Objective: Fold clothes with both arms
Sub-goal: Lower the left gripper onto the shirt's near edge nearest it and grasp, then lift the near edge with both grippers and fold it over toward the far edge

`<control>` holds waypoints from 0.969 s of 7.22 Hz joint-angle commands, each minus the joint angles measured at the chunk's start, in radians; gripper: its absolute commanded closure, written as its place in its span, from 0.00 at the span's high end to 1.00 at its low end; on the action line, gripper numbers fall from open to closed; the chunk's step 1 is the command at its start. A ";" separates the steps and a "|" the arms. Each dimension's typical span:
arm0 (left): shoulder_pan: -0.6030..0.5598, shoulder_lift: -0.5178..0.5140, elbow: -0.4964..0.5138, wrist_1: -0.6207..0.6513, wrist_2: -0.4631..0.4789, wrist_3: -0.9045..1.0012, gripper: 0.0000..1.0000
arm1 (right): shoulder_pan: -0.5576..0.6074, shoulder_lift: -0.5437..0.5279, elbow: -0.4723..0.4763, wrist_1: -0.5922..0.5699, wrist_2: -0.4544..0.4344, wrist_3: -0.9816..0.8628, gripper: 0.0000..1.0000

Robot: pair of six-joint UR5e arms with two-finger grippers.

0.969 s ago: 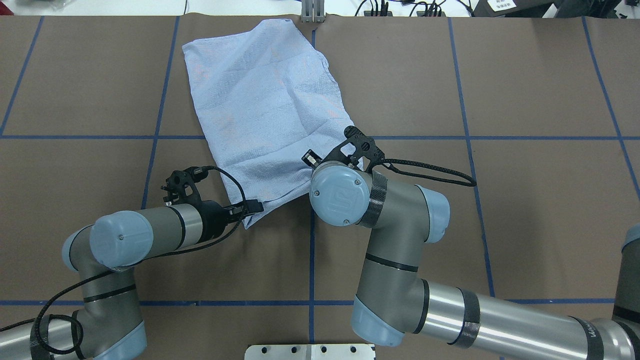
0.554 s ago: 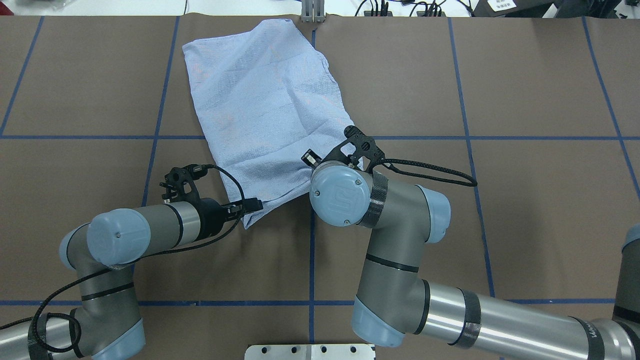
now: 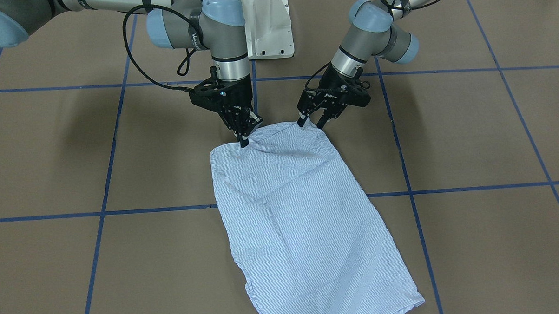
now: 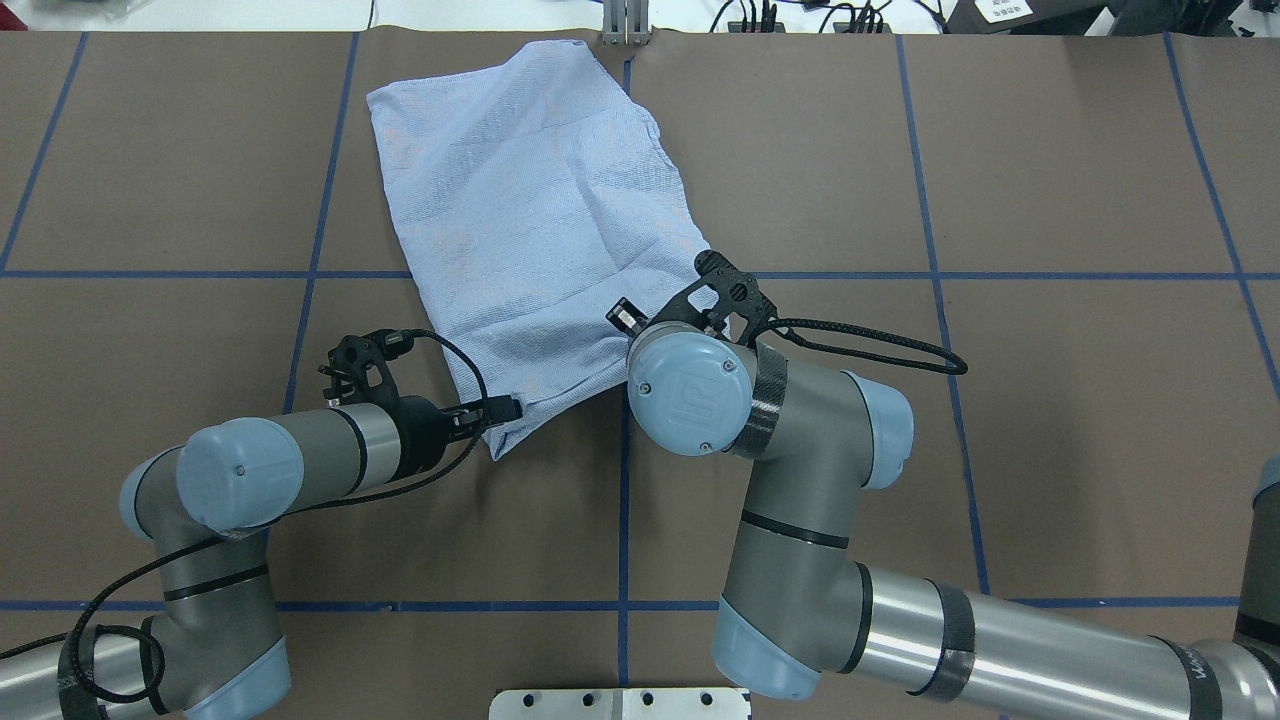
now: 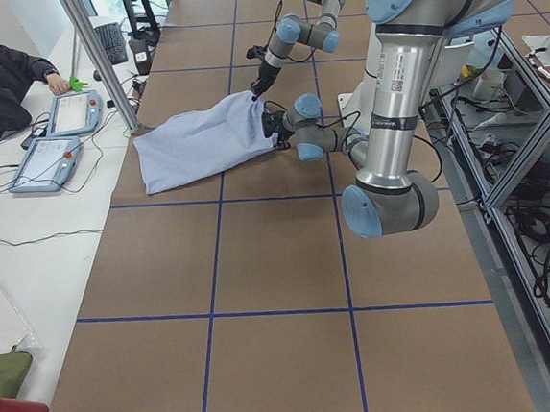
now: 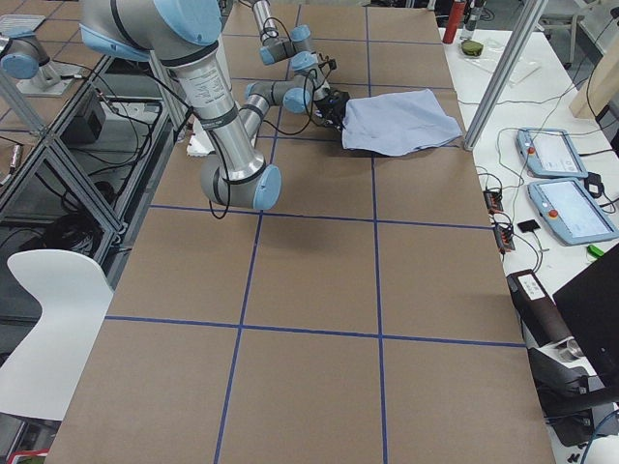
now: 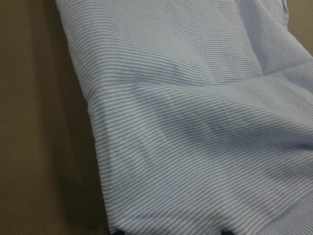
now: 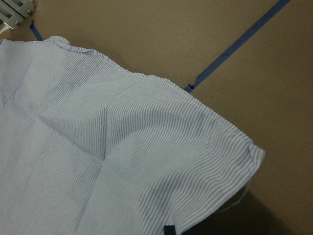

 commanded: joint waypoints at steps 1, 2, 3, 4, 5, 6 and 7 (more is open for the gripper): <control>0.008 -0.008 -0.001 0.000 0.001 -0.021 0.00 | 0.000 -0.001 0.001 0.000 0.000 0.000 0.00; 0.010 -0.012 -0.006 0.000 -0.002 -0.021 0.00 | -0.002 -0.001 0.001 0.000 0.000 0.000 0.00; 0.008 -0.010 -0.010 0.000 -0.005 -0.021 0.00 | 0.000 -0.001 0.001 0.000 0.000 0.000 0.00; 0.008 -0.010 -0.015 0.000 -0.006 -0.021 0.00 | 0.000 -0.002 0.001 0.000 0.000 0.000 0.00; 0.007 -0.009 -0.053 0.006 -0.009 -0.020 0.00 | -0.002 -0.022 0.042 -0.012 -0.005 0.000 0.00; 0.004 0.002 -0.129 0.011 -0.050 -0.021 0.00 | -0.030 -0.083 0.176 -0.097 -0.015 0.001 0.00; 0.002 0.020 -0.192 0.011 -0.075 -0.023 0.00 | -0.076 -0.129 0.325 -0.197 -0.027 0.011 0.00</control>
